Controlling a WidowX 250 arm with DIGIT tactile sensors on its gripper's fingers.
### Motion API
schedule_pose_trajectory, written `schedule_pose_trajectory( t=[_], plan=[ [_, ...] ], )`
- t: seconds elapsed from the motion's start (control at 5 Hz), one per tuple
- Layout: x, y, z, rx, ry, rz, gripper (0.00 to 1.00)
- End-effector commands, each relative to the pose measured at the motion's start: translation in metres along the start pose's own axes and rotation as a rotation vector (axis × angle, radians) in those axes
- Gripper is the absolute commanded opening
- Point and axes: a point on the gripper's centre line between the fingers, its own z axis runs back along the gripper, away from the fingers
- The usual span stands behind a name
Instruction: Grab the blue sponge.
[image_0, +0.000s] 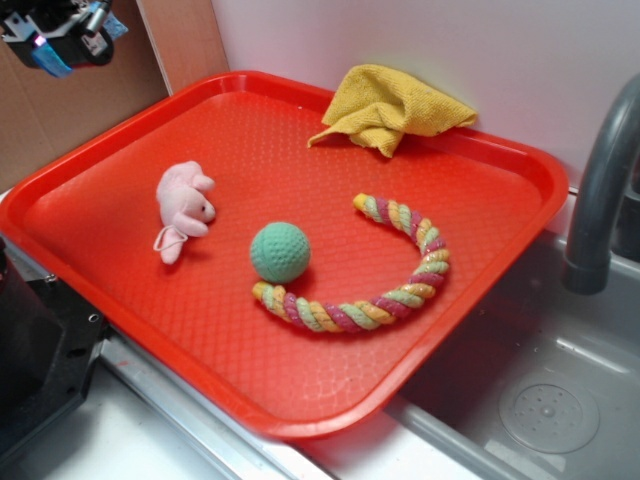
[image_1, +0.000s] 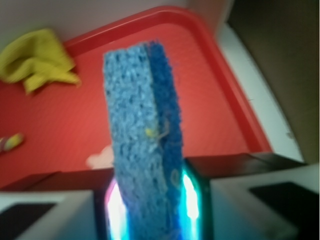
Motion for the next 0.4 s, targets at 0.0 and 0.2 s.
schedule_pose_trajectory(
  t=[0.0, 0.2],
  plan=[
    [-0.0008, -0.0241, 0.0071, -0.164, 0.097, -0.248, 0.0],
    [-0.0089, -0.0311, 0.0099, -0.129, 0.093, -0.211, 0.0]
  ],
)
